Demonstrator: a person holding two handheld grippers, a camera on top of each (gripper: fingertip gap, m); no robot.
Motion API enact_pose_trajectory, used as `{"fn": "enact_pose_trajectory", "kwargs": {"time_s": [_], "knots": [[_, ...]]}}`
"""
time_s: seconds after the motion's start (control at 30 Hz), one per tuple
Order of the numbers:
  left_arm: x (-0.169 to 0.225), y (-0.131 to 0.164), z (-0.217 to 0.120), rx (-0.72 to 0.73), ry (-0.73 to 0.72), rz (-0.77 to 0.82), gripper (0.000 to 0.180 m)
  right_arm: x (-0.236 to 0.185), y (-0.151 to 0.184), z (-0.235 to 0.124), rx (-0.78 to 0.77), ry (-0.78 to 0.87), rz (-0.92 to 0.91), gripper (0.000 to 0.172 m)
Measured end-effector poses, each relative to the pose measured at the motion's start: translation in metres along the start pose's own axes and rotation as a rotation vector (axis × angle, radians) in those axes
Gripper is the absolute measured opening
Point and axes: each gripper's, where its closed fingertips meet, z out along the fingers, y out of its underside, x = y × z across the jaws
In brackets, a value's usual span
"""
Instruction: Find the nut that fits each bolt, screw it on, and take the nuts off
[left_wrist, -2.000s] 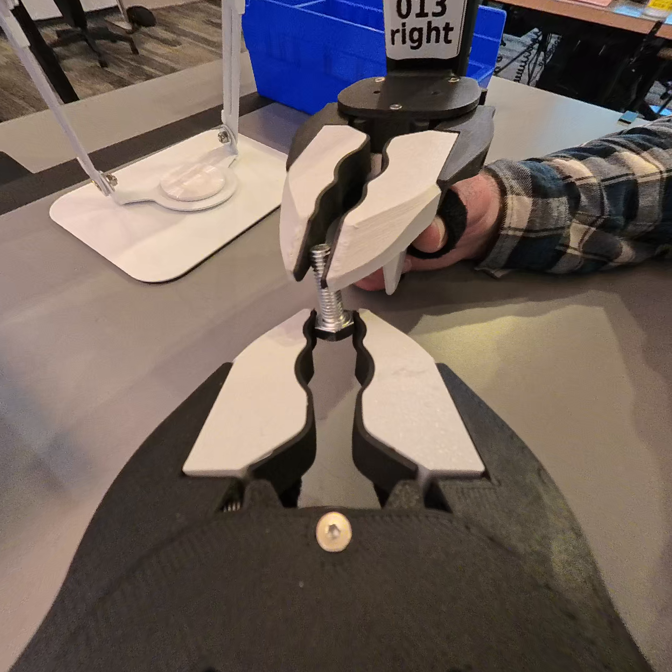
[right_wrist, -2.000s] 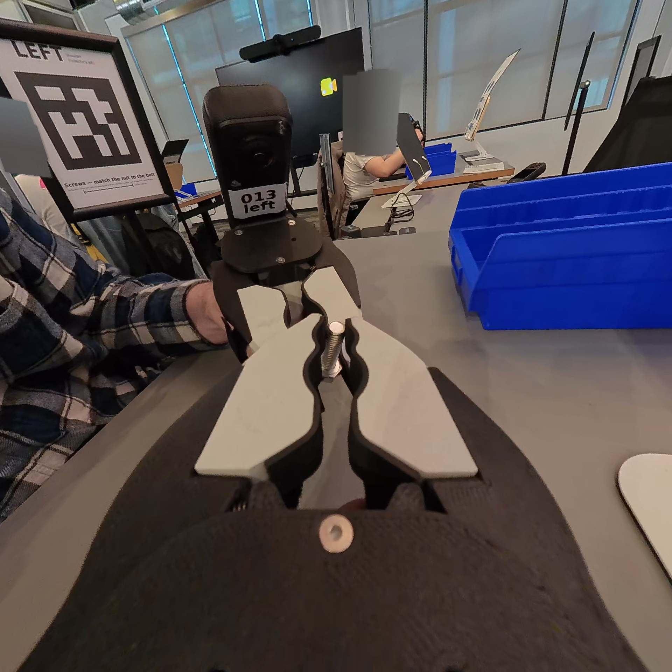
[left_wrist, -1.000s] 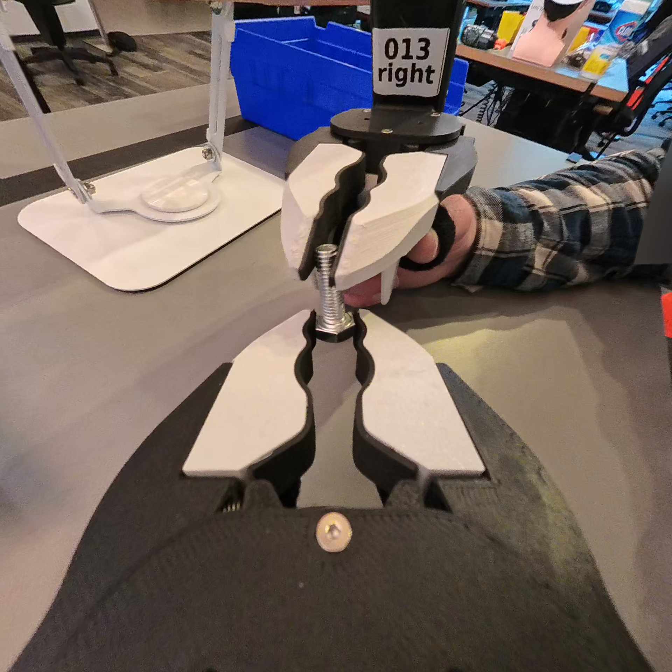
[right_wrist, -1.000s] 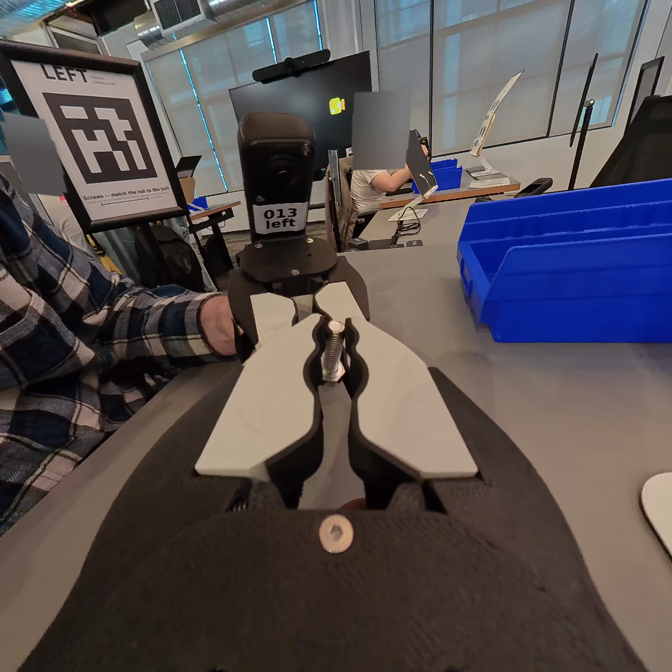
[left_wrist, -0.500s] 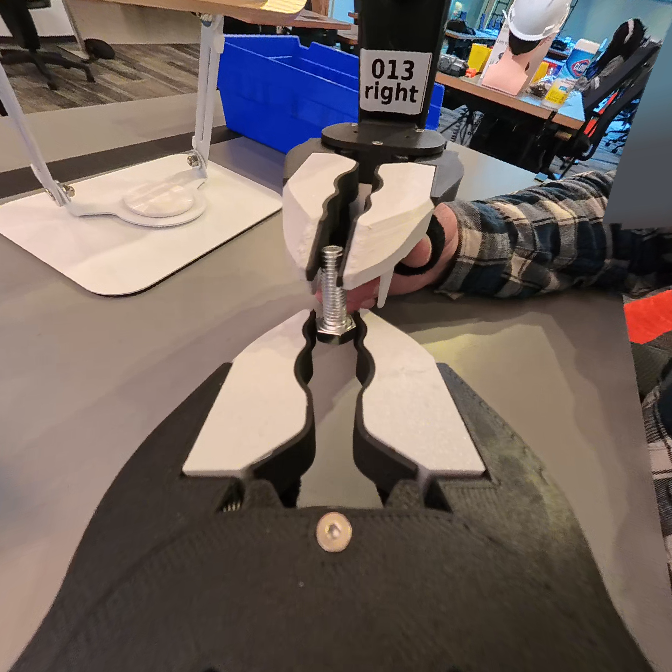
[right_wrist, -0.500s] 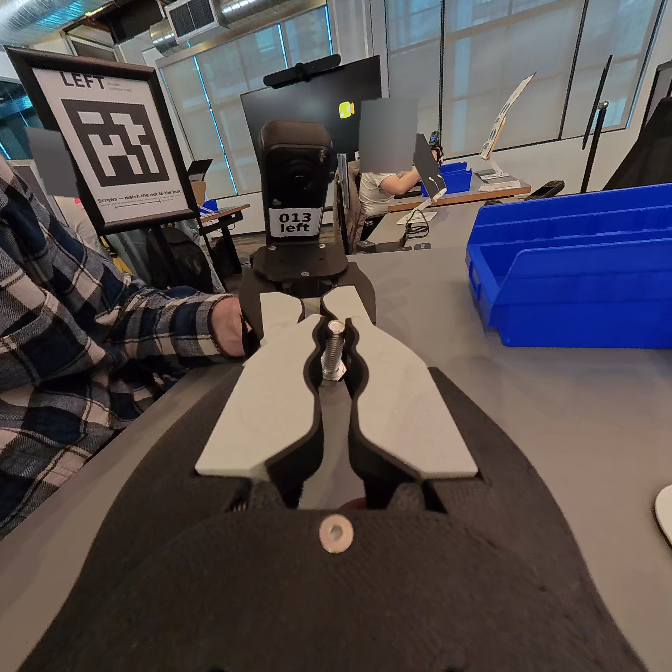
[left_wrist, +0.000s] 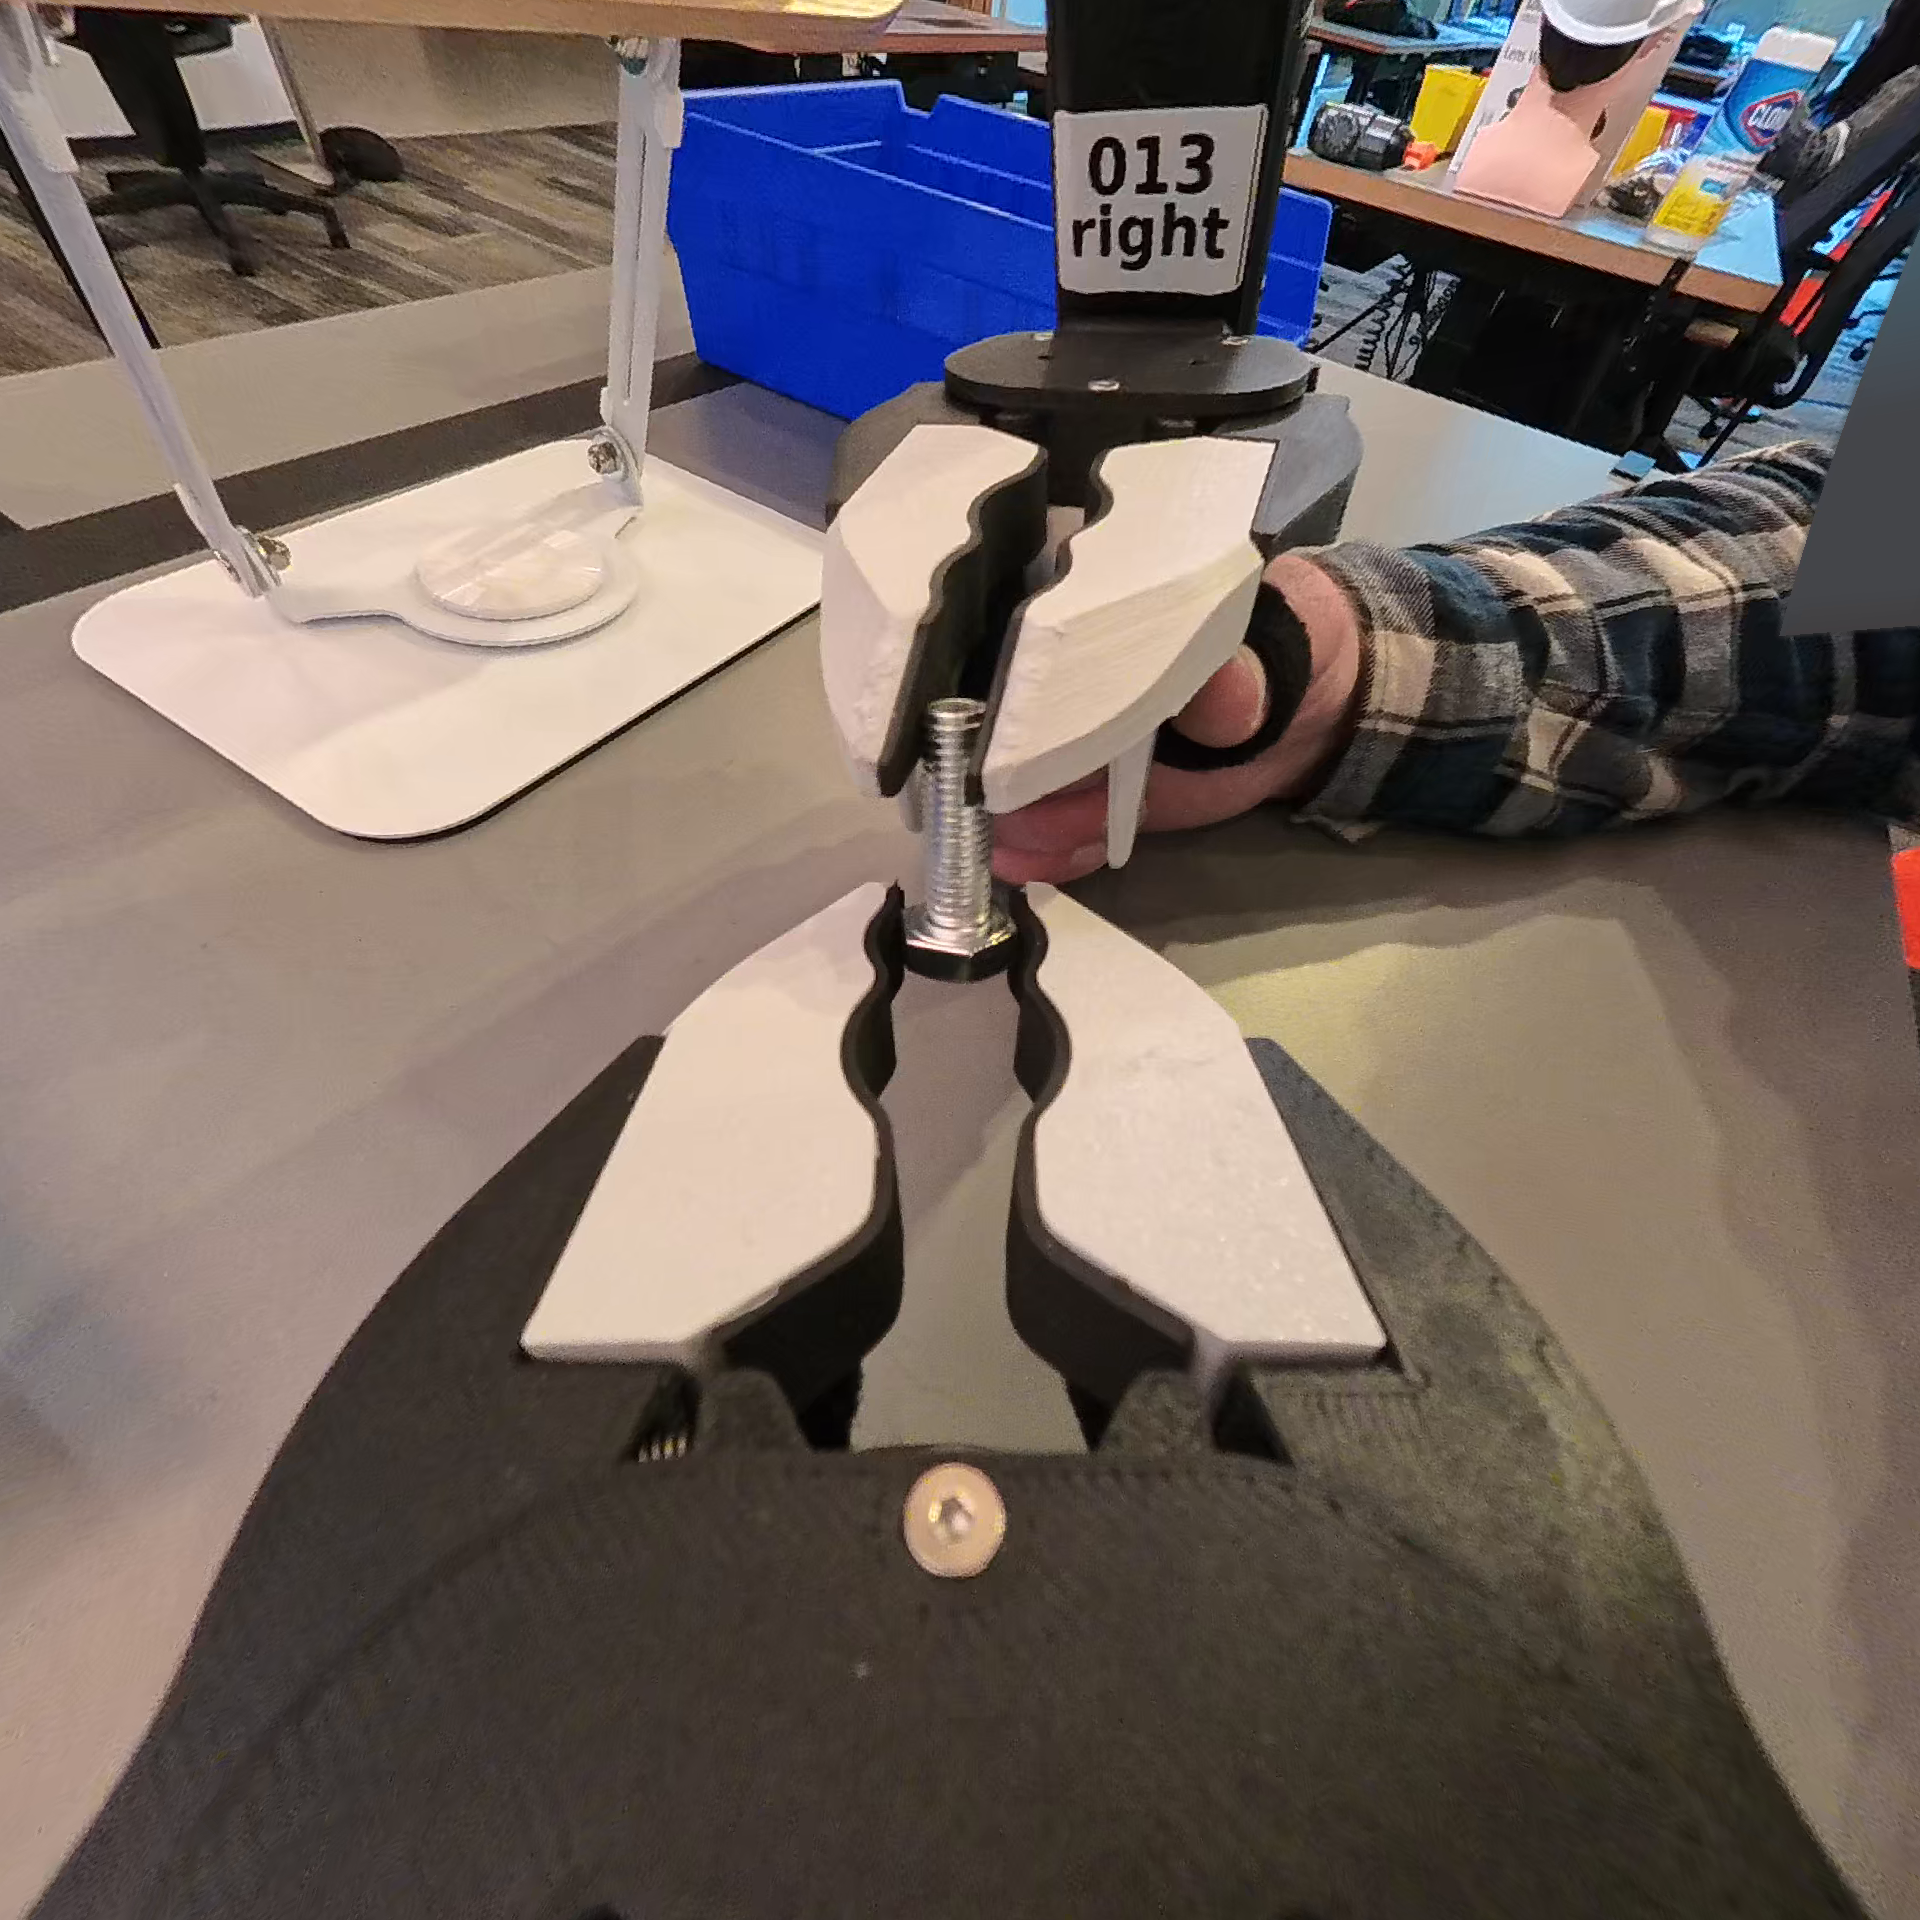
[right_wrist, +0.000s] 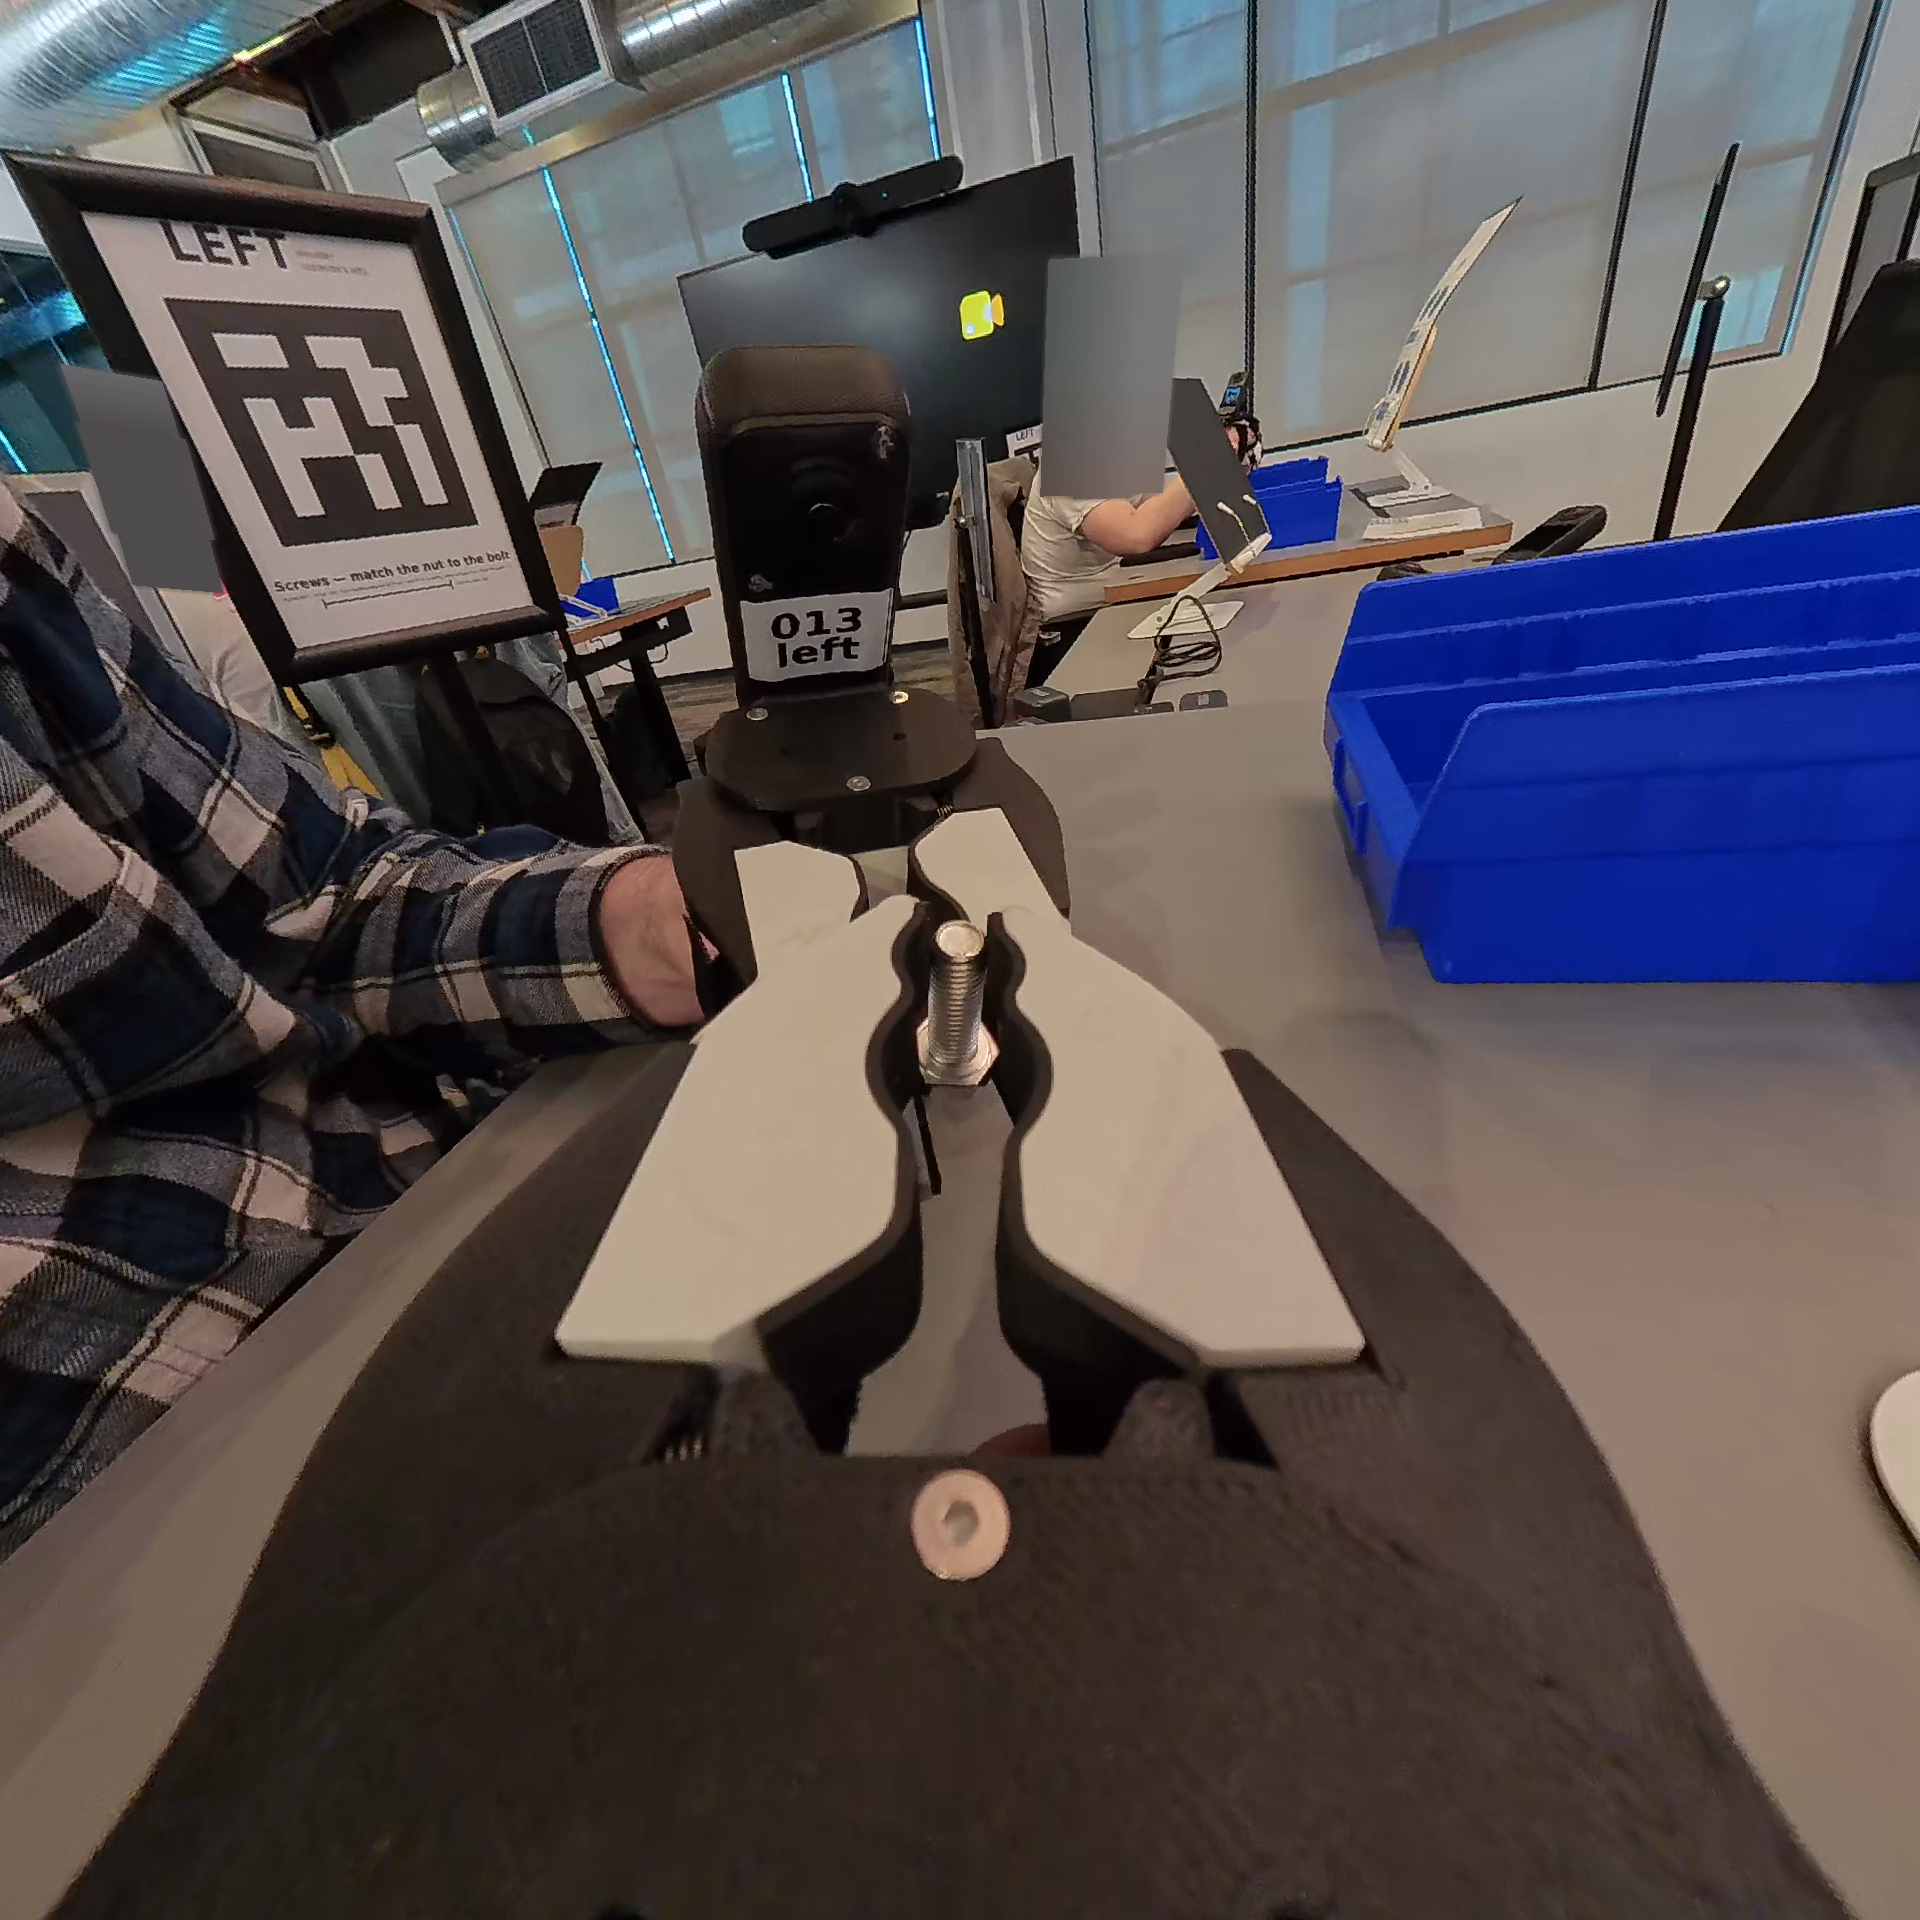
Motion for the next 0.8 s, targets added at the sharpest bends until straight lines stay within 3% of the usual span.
{"fn": "enact_pose_trajectory", "kwargs": {"time_s": [0.37, 0.53, 0.8], "knots": [[-0.003, 0.002, 0.000, -0.010, -0.020, 0.006, 0.018, -0.001, 0.001, 0.002, -0.007, 0.001, -0.001, 0.018], [-0.007, 0.000, -0.004, 0.001, -0.049, 0.011, 0.018, 0.004, -0.002, 0.000, 0.012, 0.036, -0.006, 0.036], [-0.037, -0.014, -0.041, 0.091, -0.162, 0.031, 0.018, 0.027, -0.005, -0.016, -0.007, 0.154, -0.043, 0.037]]}}
